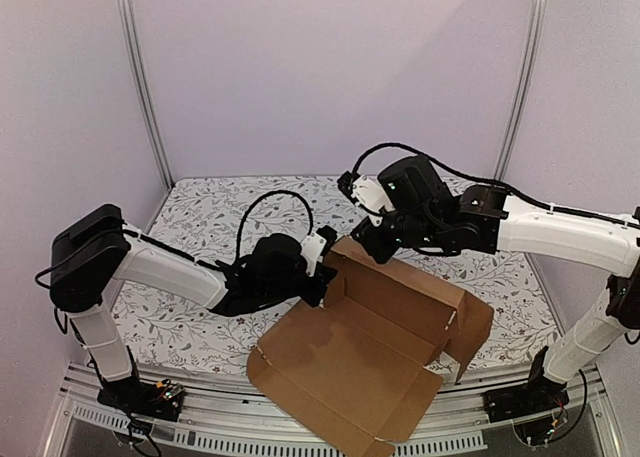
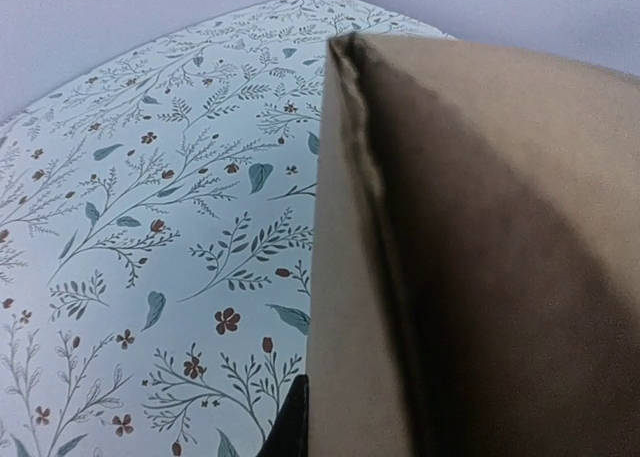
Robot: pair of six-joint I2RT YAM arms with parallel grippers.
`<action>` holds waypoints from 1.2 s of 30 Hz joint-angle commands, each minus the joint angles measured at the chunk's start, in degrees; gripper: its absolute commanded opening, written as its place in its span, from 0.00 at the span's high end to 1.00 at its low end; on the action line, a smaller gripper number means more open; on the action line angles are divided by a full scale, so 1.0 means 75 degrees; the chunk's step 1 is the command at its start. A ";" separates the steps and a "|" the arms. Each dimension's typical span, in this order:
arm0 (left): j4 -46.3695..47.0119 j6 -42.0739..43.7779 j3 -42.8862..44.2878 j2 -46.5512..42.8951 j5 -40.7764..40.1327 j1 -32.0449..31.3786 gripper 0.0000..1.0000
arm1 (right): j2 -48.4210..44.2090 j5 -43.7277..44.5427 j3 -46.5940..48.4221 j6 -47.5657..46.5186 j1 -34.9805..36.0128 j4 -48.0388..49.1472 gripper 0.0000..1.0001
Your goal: Fold the paper box
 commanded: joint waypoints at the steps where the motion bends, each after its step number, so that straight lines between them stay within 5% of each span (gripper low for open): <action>1: -0.0205 0.0174 -0.0068 0.0093 -0.0097 -0.0049 0.91 | 0.0373 -0.0396 0.0033 0.0661 -0.0124 0.0666 0.83; 5: 0.0011 -0.0012 -0.0245 0.0072 -0.0181 -0.0049 0.85 | 0.0598 -0.0418 -0.0107 0.1000 -0.0216 0.1140 1.00; 18: 0.0985 -0.0608 -0.0994 -0.0103 -0.0558 -0.0057 0.62 | 0.1218 -0.1027 -0.0511 0.1627 -0.0211 0.1801 1.00; 36: 0.1650 -0.0645 -0.0529 0.0631 -0.0602 -0.0033 0.55 | 0.1226 -0.1102 -0.0820 0.1853 -0.0215 0.1831 1.00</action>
